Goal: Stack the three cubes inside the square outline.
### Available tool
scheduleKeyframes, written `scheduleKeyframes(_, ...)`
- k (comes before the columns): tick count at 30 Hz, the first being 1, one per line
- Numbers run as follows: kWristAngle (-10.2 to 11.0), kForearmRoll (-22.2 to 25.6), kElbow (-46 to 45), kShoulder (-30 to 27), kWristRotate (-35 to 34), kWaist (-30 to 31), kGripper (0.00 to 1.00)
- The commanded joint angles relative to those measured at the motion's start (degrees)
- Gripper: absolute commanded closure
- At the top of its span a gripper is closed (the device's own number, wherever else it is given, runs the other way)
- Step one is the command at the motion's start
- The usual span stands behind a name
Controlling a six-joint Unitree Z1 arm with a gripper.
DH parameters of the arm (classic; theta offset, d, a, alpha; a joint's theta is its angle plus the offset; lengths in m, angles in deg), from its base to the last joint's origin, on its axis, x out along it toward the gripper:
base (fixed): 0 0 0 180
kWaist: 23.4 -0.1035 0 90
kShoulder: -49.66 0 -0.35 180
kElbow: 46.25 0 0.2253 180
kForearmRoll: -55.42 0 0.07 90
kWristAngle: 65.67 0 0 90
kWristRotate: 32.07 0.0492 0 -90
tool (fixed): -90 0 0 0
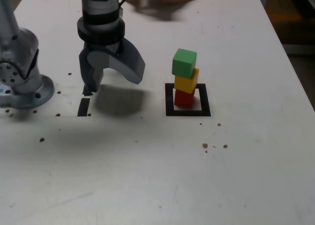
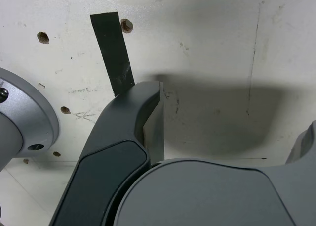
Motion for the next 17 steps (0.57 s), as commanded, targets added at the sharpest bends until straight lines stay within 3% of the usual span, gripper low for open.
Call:
scheduleKeyframes(1,0.00,-0.47,-0.22,0.86,-0.06,-0.06,0.01)
scheduleKeyframes(17,0.52,-2.74,0.91,2.60,0.77,0.56,0.01)
